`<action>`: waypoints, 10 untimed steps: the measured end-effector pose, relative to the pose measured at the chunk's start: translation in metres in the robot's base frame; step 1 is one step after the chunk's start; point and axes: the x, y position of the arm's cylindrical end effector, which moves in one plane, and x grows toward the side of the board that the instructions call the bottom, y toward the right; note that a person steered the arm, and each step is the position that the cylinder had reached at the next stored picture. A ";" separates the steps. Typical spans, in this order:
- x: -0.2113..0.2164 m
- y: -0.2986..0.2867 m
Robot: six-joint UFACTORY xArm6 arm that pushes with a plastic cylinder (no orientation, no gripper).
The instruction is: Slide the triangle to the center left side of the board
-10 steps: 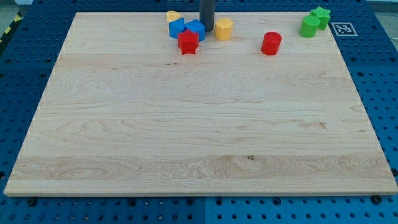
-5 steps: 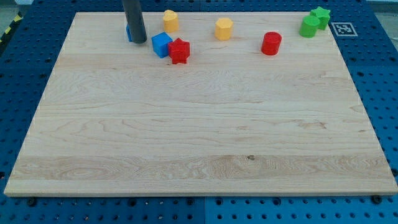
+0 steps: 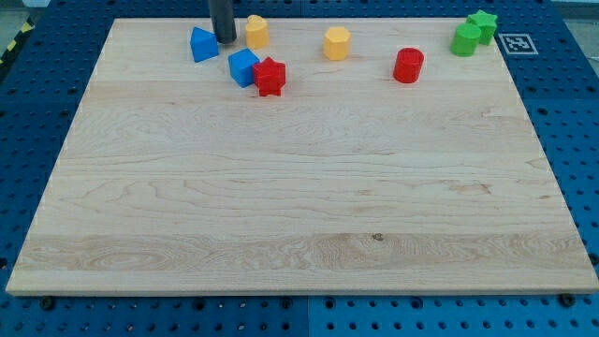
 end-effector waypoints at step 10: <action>0.107 -0.053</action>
